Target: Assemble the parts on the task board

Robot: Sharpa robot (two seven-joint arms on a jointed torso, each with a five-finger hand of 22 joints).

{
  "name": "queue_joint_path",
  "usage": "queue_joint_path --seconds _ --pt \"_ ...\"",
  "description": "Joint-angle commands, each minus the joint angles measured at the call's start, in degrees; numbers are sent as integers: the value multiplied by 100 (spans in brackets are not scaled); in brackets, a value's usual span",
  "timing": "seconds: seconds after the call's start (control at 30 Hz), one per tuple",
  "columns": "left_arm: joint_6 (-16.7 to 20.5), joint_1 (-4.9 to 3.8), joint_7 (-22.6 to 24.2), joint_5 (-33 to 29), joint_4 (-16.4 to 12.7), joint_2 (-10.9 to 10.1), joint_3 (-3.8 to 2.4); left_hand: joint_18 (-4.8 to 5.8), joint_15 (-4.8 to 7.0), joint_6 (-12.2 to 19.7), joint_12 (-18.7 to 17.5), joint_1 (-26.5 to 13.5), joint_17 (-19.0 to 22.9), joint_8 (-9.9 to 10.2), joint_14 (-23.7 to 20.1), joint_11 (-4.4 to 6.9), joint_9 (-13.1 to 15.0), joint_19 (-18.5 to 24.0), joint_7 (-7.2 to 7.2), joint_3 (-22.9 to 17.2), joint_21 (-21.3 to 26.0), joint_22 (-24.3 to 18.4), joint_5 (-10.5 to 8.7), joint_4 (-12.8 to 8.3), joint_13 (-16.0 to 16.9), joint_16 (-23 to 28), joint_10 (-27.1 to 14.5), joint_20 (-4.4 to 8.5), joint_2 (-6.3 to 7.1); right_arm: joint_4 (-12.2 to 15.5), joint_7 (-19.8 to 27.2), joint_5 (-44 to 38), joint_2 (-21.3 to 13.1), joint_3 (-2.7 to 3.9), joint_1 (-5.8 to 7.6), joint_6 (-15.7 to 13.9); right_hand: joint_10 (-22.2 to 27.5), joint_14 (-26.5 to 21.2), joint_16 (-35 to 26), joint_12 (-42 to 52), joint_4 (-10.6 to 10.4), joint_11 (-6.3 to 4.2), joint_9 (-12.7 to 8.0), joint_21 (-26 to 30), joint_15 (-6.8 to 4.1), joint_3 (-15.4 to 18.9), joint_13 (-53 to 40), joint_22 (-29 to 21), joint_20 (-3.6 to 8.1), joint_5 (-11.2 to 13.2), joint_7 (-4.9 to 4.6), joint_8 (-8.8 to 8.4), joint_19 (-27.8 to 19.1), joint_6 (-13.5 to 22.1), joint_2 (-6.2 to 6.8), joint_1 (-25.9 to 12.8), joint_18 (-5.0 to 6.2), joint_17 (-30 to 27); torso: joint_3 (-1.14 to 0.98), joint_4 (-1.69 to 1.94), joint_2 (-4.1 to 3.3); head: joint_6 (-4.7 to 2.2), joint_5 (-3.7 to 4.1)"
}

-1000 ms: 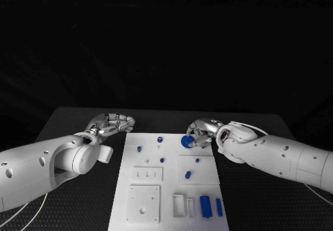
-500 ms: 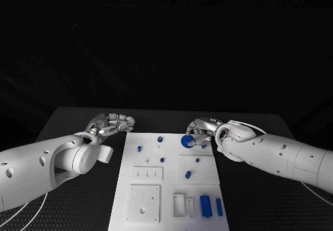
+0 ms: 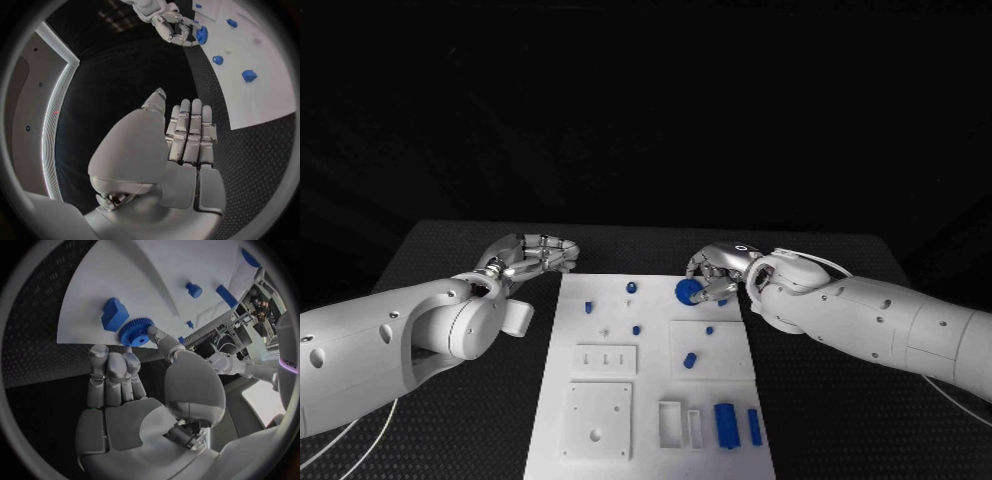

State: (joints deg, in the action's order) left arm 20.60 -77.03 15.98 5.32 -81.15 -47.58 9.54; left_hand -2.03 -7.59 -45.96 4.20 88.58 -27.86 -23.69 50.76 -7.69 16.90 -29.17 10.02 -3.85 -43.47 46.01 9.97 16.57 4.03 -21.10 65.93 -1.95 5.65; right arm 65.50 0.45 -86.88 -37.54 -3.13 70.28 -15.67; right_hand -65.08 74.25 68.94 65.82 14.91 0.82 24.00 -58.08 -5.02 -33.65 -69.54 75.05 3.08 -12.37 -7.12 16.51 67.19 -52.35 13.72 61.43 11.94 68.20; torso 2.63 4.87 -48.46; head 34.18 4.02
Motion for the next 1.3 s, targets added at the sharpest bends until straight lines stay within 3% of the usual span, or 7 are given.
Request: queue_joint_path --seconds 0.03,0.3,0.4,0.7,1.3 --pt "-89 -6 19 18 -10 6 -3 61 -24 -11 -35 3 -9 29 -3 -20 -9 28 40 24 -13 9 3 1 -8 18 -17 -7 6 -7 -72 -268 -5 -66 -111 319 79 -46 -36 -10 37 33 13 -11 -1 -10 1 58 -1 22 -49 24 -40 -34 -14 82 306 -9 -3 -5 -1 11 -1" --pt "-89 -6 18 18 -16 2 -1 61 -24 -10 -35 5 -10 30 -3 -20 -9 29 41 22 -14 10 2 1 -8 19 -19 -7 5 2 -38 -282 -29 -68 -128 252 42 -39 -34 14 49 5 27 -15 -26 -269 7 52 -31 216 -18 80 -37 -149 -99 242 306 -26 1 -3 0 23 21" --pt "-88 -6 17 23 -21 -4 -1 60 -24 -11 -35 7 -10 30 -3 -19 -8 30 40 21 -14 11 2 1 -8 20 -19 -7 5 9 -24 -308 -33 -68 -138 197 22 -18 -13 18 -22 -10 26 -21 -40 -573 20 49 -49 418 -1 99 -25 -209 -110 324 306 -20 1 -4 -1 25 24" --pt "-91 -6 17 28 -24 -4 -1 61 -24 -12 -34 6 -11 31 -2 -18 -8 31 40 21 -14 13 2 3 -8 21 -19 -8 3 5 11 -440 -46 -68 -148 25 -87 45 46 63 -227 -74 60 -64 -93 -872 22 55 -59 710 68 207 15 -446 -153 248 306 0 3 -1 4 25 41" --pt "-96 -5 8 28 -16 -2 -1 61 -25 -11 -33 0 -12 33 -2 -18 -8 33 42 21 -14 18 1 4 -7 24 -21 -9 3 74 65 -439 -86 -68 -151 -268 -121 63 55 41 -436 -138 95 -79 -151 -1050 54 46 -46 849 135 287 37 -632 -180 168 306 -12 2 7 4 11 51"
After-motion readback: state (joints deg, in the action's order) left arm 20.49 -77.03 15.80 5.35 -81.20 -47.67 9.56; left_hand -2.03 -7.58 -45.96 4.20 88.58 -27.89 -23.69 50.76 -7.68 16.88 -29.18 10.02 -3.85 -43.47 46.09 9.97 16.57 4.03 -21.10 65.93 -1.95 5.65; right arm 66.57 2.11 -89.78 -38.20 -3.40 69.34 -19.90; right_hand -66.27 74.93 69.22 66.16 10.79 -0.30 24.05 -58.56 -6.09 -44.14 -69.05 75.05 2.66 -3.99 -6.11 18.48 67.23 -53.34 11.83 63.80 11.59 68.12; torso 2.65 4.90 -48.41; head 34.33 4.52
